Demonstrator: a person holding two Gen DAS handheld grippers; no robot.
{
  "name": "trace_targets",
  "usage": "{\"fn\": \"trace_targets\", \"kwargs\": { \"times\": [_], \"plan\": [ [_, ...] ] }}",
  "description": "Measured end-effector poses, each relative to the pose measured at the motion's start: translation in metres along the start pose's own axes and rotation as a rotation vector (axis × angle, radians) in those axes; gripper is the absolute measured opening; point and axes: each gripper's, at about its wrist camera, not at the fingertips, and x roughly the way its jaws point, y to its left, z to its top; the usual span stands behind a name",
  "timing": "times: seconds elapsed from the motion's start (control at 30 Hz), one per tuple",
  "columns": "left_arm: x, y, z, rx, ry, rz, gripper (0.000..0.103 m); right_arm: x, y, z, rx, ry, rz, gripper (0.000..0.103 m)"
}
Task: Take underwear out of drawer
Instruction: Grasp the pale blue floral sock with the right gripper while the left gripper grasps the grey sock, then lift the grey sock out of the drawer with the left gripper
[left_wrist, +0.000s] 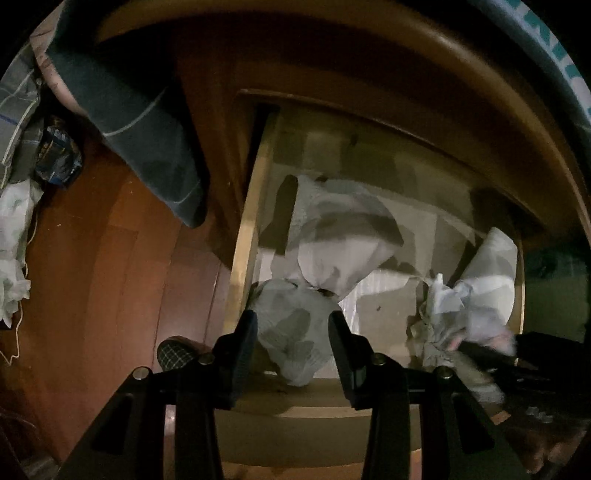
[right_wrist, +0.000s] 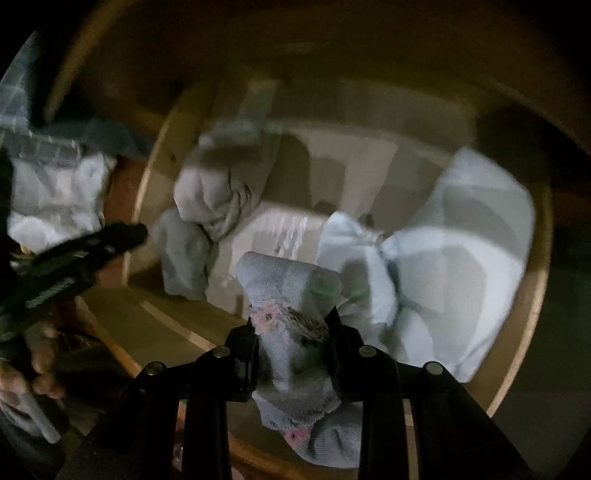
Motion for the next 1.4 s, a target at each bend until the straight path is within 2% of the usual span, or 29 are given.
{"fn": "trace_targets", "kwargs": {
  "times": [0.1,0.13,0.23,0.47,0.63,0.97,1.2,1.33,1.4],
  "plan": [
    [0.004,-0.008,0.000,0.024,0.014,0.027,0.041,-0.021,-0.005,0.001,0.018,-0.063,-0.002,0.028],
    [0.005,-0.010,-0.001,0.028,0.024,0.031,0.041,-0.017,0.003,0.010,0.027,-0.079,-0.007,0.028],
    [0.012,-0.013,0.002,0.024,0.042,0.024,0.041,-0.016,-0.008,0.003,0.050,-0.107,0.018,0.029],
    [0.037,-0.017,0.001,-0.010,0.151,-0.009,0.042,-0.008,-0.025,0.002,0.097,-0.093,0.078,0.029],
    [0.042,-0.025,0.006,0.013,0.148,0.030,0.043,-0.005,-0.020,-0.001,0.071,-0.079,0.103,0.030],
    [0.060,-0.015,0.021,-0.057,0.200,0.063,0.065,-0.001,-0.018,-0.001,0.059,-0.065,0.103,0.031],
    [0.073,-0.021,0.026,-0.008,0.245,0.117,0.068,0.001,-0.017,0.000,0.063,-0.062,0.109,0.032],
    [0.081,-0.024,0.032,-0.010,0.271,0.138,0.068,0.004,-0.017,0.001,0.061,-0.052,0.100,0.032],
    [0.079,-0.025,0.033,-0.010,0.268,0.140,0.057,0.005,-0.017,0.001,0.066,-0.051,0.099,0.032]
  ]
}}
